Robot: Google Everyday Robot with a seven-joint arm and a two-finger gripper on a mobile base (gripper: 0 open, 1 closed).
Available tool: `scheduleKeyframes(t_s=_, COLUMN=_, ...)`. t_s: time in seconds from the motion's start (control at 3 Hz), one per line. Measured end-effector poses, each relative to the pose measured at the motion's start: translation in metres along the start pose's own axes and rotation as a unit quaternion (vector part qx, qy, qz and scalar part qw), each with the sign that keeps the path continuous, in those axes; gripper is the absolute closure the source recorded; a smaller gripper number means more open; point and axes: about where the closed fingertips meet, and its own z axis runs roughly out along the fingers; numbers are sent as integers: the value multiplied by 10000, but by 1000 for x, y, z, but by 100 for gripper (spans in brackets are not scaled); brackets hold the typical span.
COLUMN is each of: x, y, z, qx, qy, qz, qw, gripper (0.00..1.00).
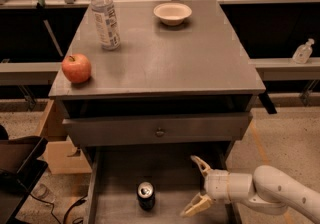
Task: Pick pepsi can from middle drawer and place on counter
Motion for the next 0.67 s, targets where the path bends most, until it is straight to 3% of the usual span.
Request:
scheduleKeyframes(t_s=0.33, x=0, y=1, z=41, qx=-180, qy=-97, qz=35, qw=9998, gripper=0)
scheduleKeyframes(t_s=0.67, x=0, y=2, z=42, qx=-185, qy=-108, qz=32, qw=9998, gripper=0)
